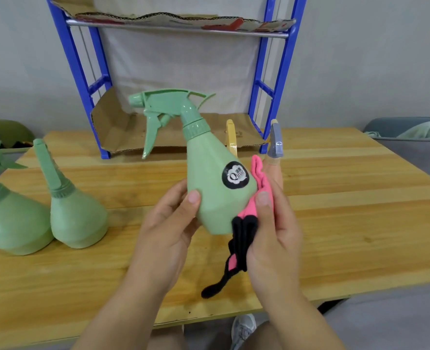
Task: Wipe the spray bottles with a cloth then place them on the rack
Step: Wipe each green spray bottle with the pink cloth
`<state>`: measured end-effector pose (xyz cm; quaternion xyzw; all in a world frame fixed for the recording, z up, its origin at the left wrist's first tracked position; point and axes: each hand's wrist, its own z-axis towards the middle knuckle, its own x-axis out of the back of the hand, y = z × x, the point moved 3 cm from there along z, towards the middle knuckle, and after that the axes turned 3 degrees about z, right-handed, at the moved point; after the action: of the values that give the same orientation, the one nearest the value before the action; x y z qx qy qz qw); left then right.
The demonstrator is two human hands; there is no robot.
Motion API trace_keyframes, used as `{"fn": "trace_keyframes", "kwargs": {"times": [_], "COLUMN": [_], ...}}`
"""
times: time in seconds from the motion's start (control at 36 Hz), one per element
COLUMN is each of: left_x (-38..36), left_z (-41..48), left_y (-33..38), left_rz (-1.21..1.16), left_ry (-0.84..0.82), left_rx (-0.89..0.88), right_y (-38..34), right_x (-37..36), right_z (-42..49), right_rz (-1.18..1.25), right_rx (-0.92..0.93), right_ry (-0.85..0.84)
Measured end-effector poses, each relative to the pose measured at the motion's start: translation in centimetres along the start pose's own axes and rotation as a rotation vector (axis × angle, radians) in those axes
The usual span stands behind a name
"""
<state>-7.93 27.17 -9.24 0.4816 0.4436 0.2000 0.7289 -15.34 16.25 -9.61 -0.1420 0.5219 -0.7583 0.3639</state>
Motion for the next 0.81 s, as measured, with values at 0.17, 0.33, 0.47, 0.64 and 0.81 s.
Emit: {"fn": "trace_keyframes", "kwargs": {"times": [0.17, 0.33, 0.47, 0.64, 0.81], "left_x": [-0.1, -0.1, 0.3, 0.1, 0.9], "left_z": [-0.1, -0.1, -0.1, -0.2, 0.0], "left_y": [-0.4, -0.1, 0.0, -0.1, -0.4], "left_rz": [-0.021, 0.002, 0.036, 0.196, 0.237], "left_ry": [0.066, 0.01, -0.069, -0.103, 0.001], "left_rx": [0.007, -0.04, -0.025, 0.075, 0.082], "right_y": [0.1, -0.2, 0.5, 0.7, 0.7], "right_x": [0.1, -0.1, 0.3, 0.8, 0.5], "right_z": [-0.8, -0.5, 0.4, 0.0, 0.0], "right_rz": [-0.34, -0.302, 0.061, -0.112, -0.34], "right_rx": [0.326, 0.298, -0.041, 0.05, 0.161], "right_ry": [0.037, -0.074, -0.121, -0.059, -0.199]}}
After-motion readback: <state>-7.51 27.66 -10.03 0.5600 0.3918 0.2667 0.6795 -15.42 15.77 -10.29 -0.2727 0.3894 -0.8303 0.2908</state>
